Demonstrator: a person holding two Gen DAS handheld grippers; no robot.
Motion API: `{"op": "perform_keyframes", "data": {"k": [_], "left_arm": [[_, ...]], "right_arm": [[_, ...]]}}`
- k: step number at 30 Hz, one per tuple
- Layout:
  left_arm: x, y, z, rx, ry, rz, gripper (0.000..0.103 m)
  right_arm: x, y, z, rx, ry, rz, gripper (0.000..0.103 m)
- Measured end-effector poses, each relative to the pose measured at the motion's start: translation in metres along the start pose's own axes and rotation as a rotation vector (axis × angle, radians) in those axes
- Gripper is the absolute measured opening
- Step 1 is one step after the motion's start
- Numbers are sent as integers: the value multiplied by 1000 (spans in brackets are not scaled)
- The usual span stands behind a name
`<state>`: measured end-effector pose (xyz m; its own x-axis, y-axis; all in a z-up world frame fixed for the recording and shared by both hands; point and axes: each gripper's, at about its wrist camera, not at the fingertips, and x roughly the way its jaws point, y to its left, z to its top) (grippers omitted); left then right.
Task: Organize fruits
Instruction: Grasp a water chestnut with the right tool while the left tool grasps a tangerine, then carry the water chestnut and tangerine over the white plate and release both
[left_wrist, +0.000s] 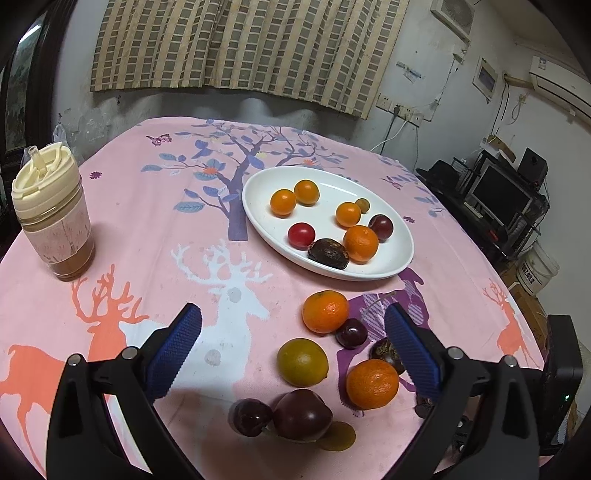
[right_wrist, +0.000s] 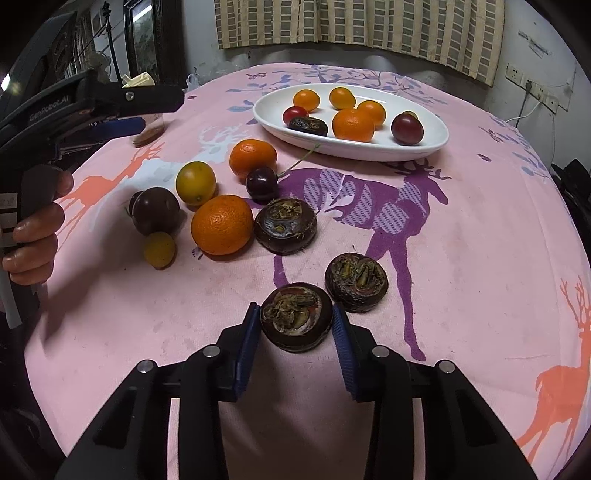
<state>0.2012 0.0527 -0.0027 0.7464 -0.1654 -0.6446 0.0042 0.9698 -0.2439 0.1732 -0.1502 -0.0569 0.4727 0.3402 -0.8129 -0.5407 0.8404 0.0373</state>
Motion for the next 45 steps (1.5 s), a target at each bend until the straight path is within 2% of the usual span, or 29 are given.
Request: {"op": "perform_keyframes", "data": {"k": [3, 4, 8, 11, 12, 14, 17, 21, 27, 31, 36, 40, 45], "left_arm": [[2, -1, -2, 5, 20, -22, 97], [2, -5, -3, 23, 33, -51, 97], [0, -39, -20, 232, 88, -194, 96], [0, -70, -41, 416, 121, -225, 72], [2, -76, -46, 450, 135, -221, 63], [13, -83, -53, 483, 170, -194, 56], [27, -82, -55, 465, 204, -161, 54], [36, -79, -54, 467, 208, -105, 54], [45, -82, -55, 488, 231, -88, 54], [46, -82, -55, 494, 221, -80, 44], [44, -79, -54, 479, 223, -93, 43], [37, -74, -48, 422, 224, -152, 43], [23, -67, -9, 337, 164, -225, 43]], "right_arm": [[-11, -10, 0, 50, -61, 73, 39], [-18, -14, 1, 71, -92, 100, 39], [-27, -28, 3, 132, -146, 114, 39], [-23, -35, 3, 166, -133, 106, 40], [-23, -36, 3, 170, -131, 104, 40], [-22, -36, 4, 174, -132, 101, 40], [-24, -33, 3, 168, -138, 99, 40], [-26, -31, 1, 162, -145, 107, 40], [-27, -29, 1, 157, -148, 110, 40], [-28, -29, 0, 160, -150, 107, 40], [-26, -30, 0, 168, -145, 104, 40], [-25, -31, 0, 173, -145, 106, 40], [-30, -32, 19, 178, -179, 142, 40]]}}
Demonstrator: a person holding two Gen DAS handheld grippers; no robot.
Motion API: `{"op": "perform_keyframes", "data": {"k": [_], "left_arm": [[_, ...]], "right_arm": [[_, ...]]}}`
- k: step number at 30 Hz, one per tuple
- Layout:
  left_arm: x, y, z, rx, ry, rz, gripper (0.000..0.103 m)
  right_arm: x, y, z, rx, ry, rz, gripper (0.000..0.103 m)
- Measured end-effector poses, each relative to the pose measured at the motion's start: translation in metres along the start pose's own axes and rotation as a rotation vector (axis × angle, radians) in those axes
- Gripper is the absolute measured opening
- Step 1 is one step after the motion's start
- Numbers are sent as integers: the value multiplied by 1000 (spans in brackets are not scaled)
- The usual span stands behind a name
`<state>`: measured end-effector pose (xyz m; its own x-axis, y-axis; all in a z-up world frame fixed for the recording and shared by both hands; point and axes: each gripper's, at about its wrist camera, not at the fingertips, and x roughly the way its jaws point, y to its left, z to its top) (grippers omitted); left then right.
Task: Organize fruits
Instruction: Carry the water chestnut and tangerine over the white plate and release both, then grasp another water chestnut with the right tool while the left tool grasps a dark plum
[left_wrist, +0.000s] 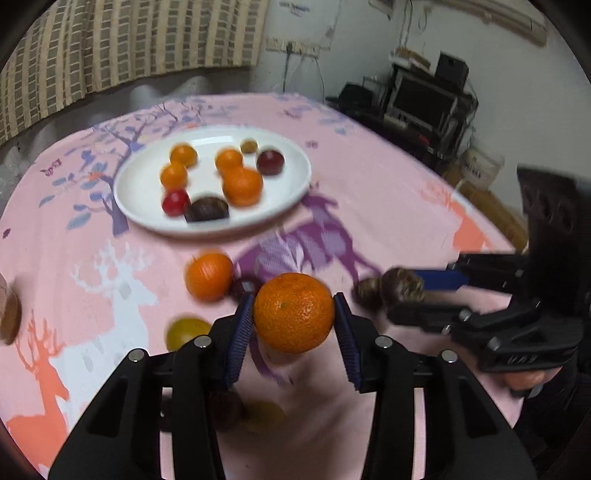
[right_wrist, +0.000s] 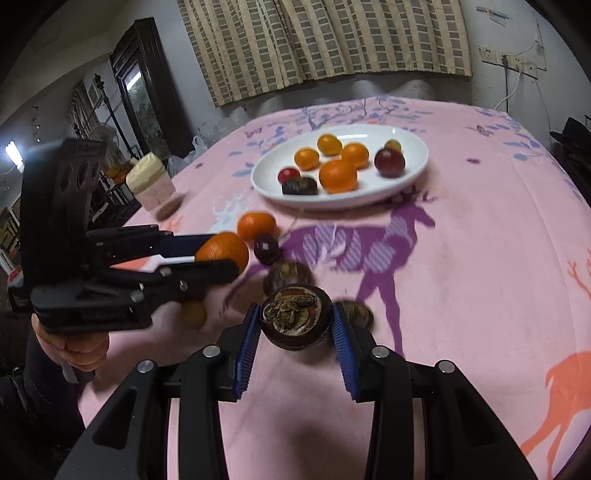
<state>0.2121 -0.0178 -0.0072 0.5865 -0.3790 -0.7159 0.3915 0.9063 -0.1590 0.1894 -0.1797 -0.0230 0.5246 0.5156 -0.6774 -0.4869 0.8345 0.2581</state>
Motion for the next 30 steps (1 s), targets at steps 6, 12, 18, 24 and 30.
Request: {"op": "perform_keyframes", "data": {"k": [6, 12, 18, 24, 30], "left_arm": [[5, 44, 65, -88, -89, 85, 43], [54, 104, 95, -219, -29, 152, 43], [70, 117, 97, -233, 2, 180, 57], [19, 96, 99, -200, -155, 244, 95], [-12, 83, 60, -244, -192, 268, 98]], "right_arm": [[9, -18, 68, 61, -124, -40, 40], [65, -52, 117, 125, -122, -130, 40], [92, -59, 131, 126, -98, -152, 49], [65, -46, 120, 77, -124, -137, 55], [47, -21, 84, 15, -62, -67, 58]]}}
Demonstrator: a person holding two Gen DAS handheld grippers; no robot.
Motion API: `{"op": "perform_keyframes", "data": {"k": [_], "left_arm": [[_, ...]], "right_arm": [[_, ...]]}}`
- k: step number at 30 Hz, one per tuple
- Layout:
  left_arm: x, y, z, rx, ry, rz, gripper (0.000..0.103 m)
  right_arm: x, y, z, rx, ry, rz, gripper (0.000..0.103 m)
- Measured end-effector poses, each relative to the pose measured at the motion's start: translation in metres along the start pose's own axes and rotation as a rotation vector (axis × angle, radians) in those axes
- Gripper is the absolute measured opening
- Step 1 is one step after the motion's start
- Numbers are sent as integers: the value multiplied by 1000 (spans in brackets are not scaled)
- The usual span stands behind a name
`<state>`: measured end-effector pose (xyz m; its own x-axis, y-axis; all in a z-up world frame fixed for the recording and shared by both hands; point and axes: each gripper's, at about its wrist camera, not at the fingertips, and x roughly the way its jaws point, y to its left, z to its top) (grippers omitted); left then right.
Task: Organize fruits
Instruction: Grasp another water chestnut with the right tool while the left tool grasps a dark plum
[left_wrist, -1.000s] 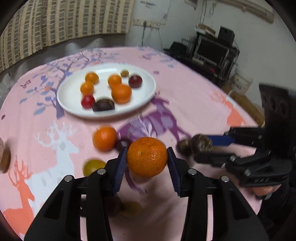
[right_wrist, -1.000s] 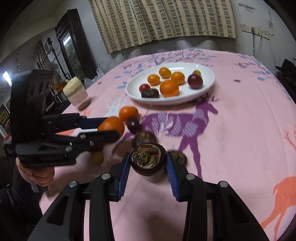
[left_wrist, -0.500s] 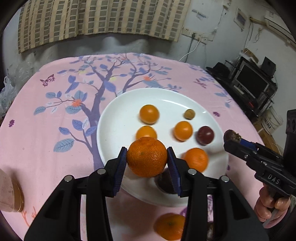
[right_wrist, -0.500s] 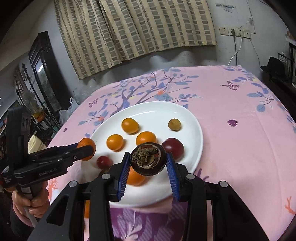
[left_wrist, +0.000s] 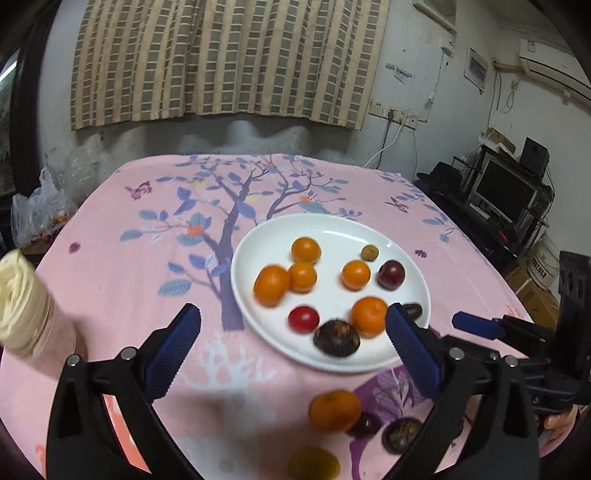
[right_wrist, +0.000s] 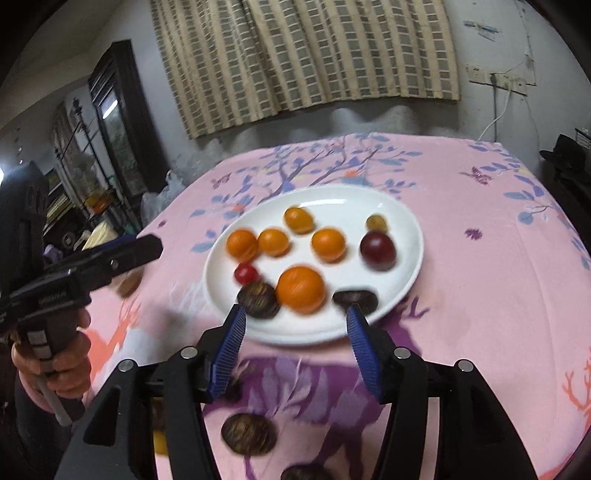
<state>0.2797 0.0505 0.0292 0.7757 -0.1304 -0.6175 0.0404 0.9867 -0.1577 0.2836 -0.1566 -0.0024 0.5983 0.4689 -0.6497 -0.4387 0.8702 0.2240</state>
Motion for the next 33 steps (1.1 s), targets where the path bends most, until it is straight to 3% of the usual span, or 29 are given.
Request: {"op": "perform_keyframes", "data": {"k": [3, 7, 10, 21, 26, 33], "left_arm": [[-10, 4, -21, -37, 12, 6, 98], [-29, -4, -45, -23, 22, -56, 98], [-39, -15, -55, 20, -13, -10, 98], [-35, -15, -57, 7, 1, 24, 98], [-35, -14, -57, 4, 1, 24, 98], [-34, -13, -58, 6, 2, 34, 98]], "right_arm": [[-3, 9, -18, -36, 50, -28, 58], [-7, 13, -39, -82, 109, -77, 58], [-10, 14, -54, -108, 147, -89, 58], [-11, 24, -87, -193, 209, -145, 56], [-4, 20, -90, -192, 244, -189, 48], [-5, 24, -92, -218, 240, -178, 38]]}}
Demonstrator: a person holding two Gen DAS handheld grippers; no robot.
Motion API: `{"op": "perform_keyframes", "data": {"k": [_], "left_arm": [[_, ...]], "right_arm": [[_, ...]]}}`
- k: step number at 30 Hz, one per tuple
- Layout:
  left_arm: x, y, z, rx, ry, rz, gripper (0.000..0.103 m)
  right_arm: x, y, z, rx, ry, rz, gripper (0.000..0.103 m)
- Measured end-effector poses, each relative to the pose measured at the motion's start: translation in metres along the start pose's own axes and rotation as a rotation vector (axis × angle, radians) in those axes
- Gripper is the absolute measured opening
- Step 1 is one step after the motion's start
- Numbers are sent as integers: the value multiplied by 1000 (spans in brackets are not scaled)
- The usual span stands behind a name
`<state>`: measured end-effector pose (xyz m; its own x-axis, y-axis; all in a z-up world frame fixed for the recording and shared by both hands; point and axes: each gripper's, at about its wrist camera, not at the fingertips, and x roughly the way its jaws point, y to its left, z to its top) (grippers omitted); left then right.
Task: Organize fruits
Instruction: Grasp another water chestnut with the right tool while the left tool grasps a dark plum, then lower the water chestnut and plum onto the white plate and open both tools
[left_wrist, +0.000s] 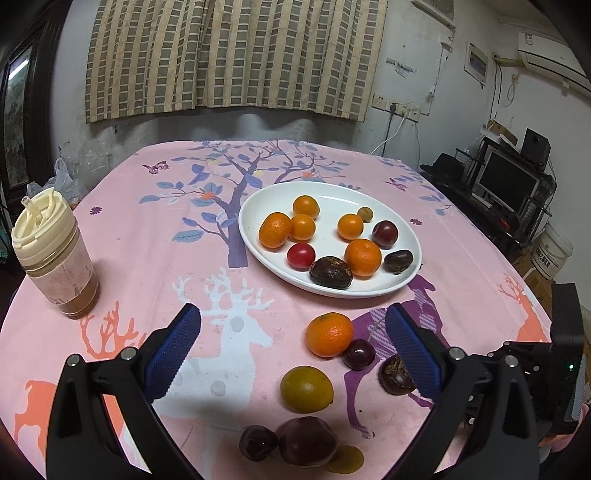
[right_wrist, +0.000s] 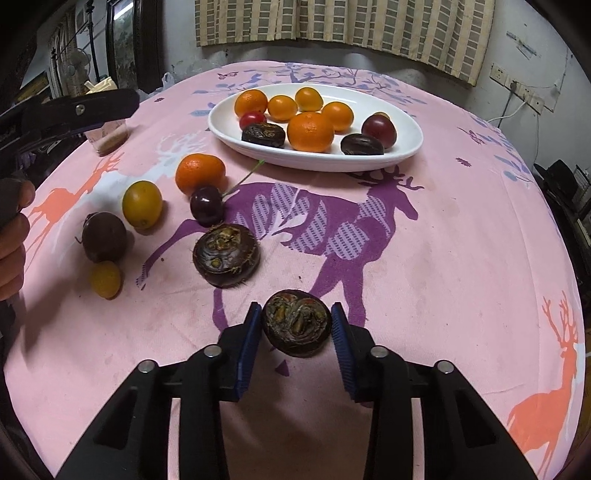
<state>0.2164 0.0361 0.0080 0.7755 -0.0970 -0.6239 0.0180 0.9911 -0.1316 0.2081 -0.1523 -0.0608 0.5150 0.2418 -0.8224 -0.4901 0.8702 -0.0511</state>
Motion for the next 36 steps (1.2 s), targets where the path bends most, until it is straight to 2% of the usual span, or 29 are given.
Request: {"op": "perform_keyframes", "data": {"k": [2, 4, 9, 10, 11, 12, 13, 14, 19, 23, 27, 34, 35, 36], "left_arm": [[0, -1, -1, 10, -5, 3, 98], [-1, -6, -2, 38, -4, -24, 98], [-3, -41, -18, 188, 58, -186, 96], [-3, -54, -25, 241, 73, -210, 93], [-2, -63, -31, 280, 89, -230, 82], [0, -71, -37, 312, 114, -251, 75], [5, -80, -43, 335, 145, -267, 73], [9, -86, -48, 348, 169, -268, 68], [32, -98, -63, 370, 239, -185, 66], [45, -95, -60, 321, 283, -170, 64], [55, -93, -58, 290, 324, -179, 53], [66, -102, -55, 293, 316, -141, 52], [66, -103, -55, 298, 312, -133, 51], [66, -105, -56, 308, 307, -121, 46]], "right_arm": [[-1, -2, 0, 9, -1, 10, 38], [-4, -9, 2, 50, -12, 37, 38], [-16, -38, 5, 195, -68, 48, 38], [-16, -42, 5, 218, -67, 52, 38], [-15, -48, 5, 245, -65, 60, 38], [-15, -51, 5, 266, -61, 64, 38], [-14, -55, 5, 284, -57, 62, 38], [-14, -56, 4, 292, -57, 58, 38], [-16, -58, 3, 309, -56, 76, 38], [-17, -58, 3, 310, -61, 81, 38], [-19, -58, 3, 313, -64, 83, 38], [-21, -57, 3, 305, -68, 100, 38], [-22, -56, 3, 307, -68, 107, 38], [-22, -56, 2, 309, -68, 109, 38]]}}
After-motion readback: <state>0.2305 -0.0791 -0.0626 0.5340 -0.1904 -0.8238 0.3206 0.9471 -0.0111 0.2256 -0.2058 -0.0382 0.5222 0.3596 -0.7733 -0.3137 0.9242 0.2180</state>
